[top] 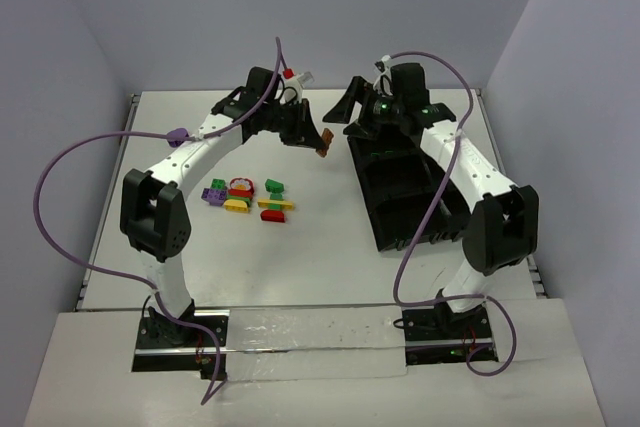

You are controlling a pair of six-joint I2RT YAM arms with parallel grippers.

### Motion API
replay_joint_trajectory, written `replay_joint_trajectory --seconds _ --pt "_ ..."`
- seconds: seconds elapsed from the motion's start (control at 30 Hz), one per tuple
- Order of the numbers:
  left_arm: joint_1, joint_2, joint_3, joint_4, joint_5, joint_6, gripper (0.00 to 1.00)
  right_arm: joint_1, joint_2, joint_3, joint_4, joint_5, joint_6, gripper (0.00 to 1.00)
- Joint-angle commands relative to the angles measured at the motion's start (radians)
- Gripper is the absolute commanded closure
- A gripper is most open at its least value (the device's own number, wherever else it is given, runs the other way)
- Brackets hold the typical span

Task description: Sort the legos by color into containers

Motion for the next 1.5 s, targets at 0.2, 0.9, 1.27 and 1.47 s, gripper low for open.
replay_joint_trajectory --seconds 0.2,0.9,1.27,1.47 --pt "-0.004 -0.068 0.005 0.029 -0.015 -0.001 1.00 0.025 0.065 -0.006 0.026 0.013 0.063 0.21" --pt "-0.004 -0.108 -0.028 0.014 -0.097 0.003 0.52 0.039 0.097 0.005 0.094 0.015 0.122 1.00" --pt "0.035 -0.193 -0.110 -0.051 -0.256 0.027 0.01 -0.144 0.060 0.118 -0.170 0.537 -0.004 1.00" --pt "0.153 -0.278 -0.196 -0.059 -0.385 -0.016 0.01 -0.284 0.089 0.131 -0.182 0.761 -0.040 1.00"
